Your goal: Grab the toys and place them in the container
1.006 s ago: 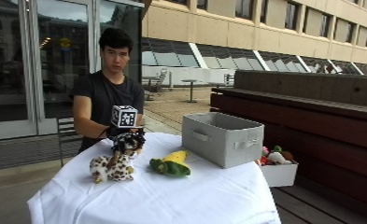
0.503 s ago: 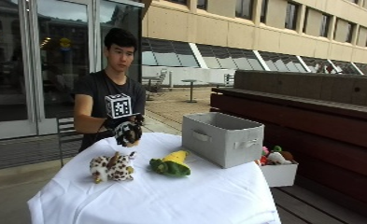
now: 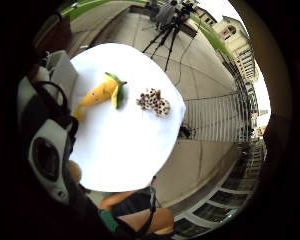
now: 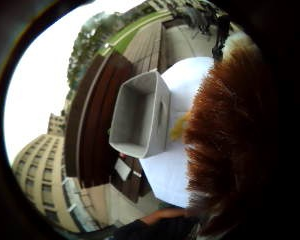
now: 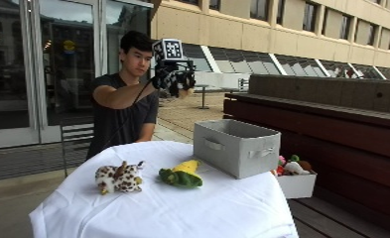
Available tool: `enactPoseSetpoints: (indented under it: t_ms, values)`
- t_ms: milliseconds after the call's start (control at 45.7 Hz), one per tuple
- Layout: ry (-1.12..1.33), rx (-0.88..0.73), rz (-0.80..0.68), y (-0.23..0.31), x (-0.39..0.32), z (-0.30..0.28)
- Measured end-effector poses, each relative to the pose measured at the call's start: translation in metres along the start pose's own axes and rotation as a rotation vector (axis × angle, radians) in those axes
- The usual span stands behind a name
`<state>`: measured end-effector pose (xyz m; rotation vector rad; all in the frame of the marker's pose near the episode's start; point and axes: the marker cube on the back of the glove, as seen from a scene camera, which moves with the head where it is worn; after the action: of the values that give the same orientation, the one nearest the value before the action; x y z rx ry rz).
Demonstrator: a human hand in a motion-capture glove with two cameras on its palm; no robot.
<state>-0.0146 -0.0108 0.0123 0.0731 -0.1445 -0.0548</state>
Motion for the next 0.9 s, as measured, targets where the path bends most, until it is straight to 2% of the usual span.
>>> enactPoseSetpoints:
  t_ms: [175, 350, 503, 612, 765, 896]
  values:
    - [0.056, 0.036, -0.056, -0.021, -0.119, -0.018]
    - [0.067, 0.021, -0.126, -0.036, -0.209, 0.020]
    - [0.072, -0.106, -0.129, -0.049, -0.219, 0.072]
    - [0.050, -0.189, -0.162, -0.043, -0.221, 0.086]
    - [0.057, -0.133, -0.198, -0.046, -0.200, 0.075]
    - [0.095, -0.097, -0.183, -0.049, -0.150, 0.050]
